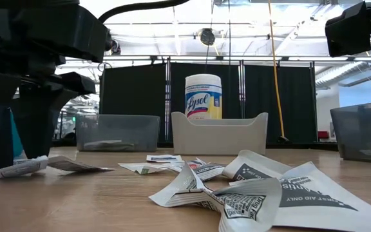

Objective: Pick & Place First Aid Supplies
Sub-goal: Put the orange ointment pack into the blue bin

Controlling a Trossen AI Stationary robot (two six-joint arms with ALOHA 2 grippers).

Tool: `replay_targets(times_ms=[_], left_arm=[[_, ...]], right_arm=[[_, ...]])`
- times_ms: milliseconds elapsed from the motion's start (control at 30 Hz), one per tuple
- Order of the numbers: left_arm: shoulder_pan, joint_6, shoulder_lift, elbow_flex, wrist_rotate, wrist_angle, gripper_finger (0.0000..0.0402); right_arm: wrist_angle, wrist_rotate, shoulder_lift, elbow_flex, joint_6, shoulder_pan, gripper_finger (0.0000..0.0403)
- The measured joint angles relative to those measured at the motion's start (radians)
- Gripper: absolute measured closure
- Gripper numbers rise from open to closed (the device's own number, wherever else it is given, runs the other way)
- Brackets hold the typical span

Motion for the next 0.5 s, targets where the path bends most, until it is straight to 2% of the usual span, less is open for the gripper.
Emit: replay_targets(times_ms=[500], left_arm=[[-0.001, -0.003, 0.000, 0.000, 0.001, -0.001, 0.0342]], right_arm=[[0.000, 0.000, 0.000, 0.000, -0.001, 0.000, 0.0190]])
